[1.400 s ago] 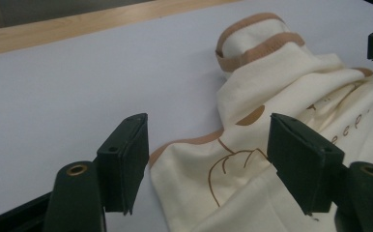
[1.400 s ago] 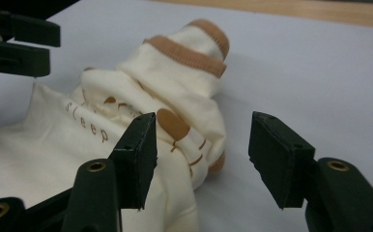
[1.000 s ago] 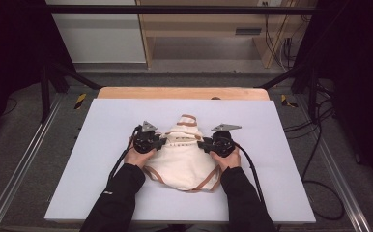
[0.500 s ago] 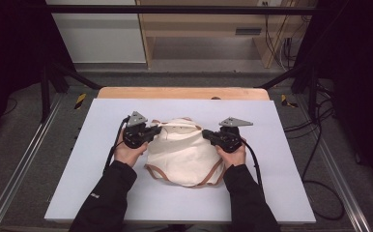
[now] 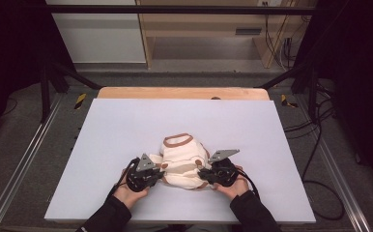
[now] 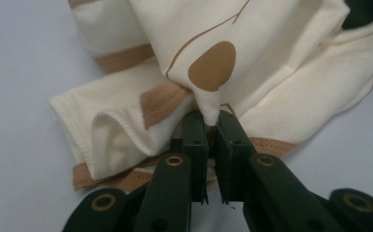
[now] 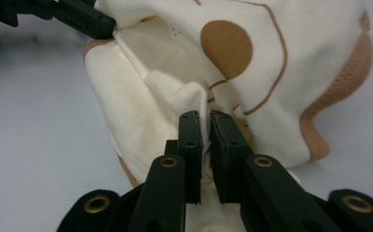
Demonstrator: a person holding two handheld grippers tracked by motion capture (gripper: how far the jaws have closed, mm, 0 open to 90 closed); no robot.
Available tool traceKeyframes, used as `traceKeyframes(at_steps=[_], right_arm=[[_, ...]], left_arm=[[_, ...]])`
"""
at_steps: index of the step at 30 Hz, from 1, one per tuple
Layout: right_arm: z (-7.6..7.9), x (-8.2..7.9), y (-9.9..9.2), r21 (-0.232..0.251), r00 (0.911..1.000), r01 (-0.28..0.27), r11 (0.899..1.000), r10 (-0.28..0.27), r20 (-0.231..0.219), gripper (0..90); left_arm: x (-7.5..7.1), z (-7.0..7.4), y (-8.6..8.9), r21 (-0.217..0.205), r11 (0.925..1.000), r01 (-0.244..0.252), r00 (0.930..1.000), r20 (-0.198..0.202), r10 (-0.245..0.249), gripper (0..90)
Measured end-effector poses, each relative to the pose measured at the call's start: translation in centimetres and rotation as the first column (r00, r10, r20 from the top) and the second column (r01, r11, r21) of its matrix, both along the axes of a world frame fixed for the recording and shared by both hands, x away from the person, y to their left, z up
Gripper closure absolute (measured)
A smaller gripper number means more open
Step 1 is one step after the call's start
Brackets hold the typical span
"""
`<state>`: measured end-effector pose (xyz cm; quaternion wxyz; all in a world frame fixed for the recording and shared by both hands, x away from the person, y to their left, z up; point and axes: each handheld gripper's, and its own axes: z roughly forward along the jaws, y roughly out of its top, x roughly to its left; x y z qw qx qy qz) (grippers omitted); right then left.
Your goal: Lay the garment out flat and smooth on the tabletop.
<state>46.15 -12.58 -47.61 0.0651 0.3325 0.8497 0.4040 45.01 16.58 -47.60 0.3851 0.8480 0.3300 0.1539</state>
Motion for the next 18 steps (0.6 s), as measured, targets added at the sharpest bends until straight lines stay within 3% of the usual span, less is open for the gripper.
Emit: traceKeyframes(at_steps=[2, 5, 9, 10, 11, 12, 13, 15, 16, 18], right_arm=[[0.6, -0.1, 0.0, 0.02, 0.9994, -0.011, 1.0, 0.011, 0.033, 67.3], [2.1, -0.2, -0.3, 0.08, 0.994, -0.005, 0.997, -0.004, 0.11, 43.3], [4.1, 1.3, -1.3, 0.172, 0.9777, 0.052, 0.984, -0.085, 0.192, 30.1], [4.3, 2.0, -1.5, 0.194, 0.9737, 0.083, 0.978, -0.121, 0.193, 28.9], [4.5, 3.4, -2.0, 0.219, 0.9637, 0.138, 0.966, -0.182, 0.195, 25.9], [4.5, 3.4, -2.0, 0.219, 0.9637, 0.138, 0.966, -0.182, 0.195, 25.9], [4.4, 4.2, -2.2, 0.231, 0.9614, 0.161, 0.96, -0.205, 0.184, 25.7], [3.8, 5.9, -2.5, 0.241, 0.9559, 0.212, 0.947, -0.252, 0.15, 26.8], [3.0, 7.1, -2.5, 0.238, 0.9599, 0.227, 0.944, -0.258, 0.109, 28.8], [2.7, 7.5, -2.4, 0.238, 0.9623, 0.228, 0.944, -0.256, 0.093, 29.6]], left_arm=[[0.0, 0.7, 0.2, -0.028, 0.9996, -0.005, 0.9997, 0.023, 0.006, 74.2], [0.6, 2.3, 1.0, -0.084, 0.9957, -0.038, 0.9966, 0.069, 0.044, 54.3], [2.9, 4.5, 2.0, -0.156, 0.9847, -0.078, 0.9903, 0.101, 0.095, 24.9], [3.6, 4.8, 2.1, -0.16, 0.9832, -0.088, 0.9892, 0.102, 0.105, 19.7], [4.2, 4.9, 2.2, -0.172, 0.9801, -0.1, 0.9885, 0.095, 0.117, 12.0], [5.0, 4.9, 2.3, -0.189, 0.9751, -0.116, 0.9884, 0.075, 0.133, 12.0], [6.0, 4.8, 2.3, -0.217, 0.968, -0.127, 0.9892, 0.045, 0.139, 10.4], [7.3, 4.1, 2.2, -0.234, 0.9621, -0.139, 0.9894, 0.006, 0.145, 9.6], [7.9, 3.7, 2.0, -0.239, 0.9604, -0.144, 0.9893, -0.009, 0.146, 9.1], [8.5, 2.8, 1.5, -0.239, 0.9614, -0.137, 0.9906, -0.028, 0.134, 9.4]])
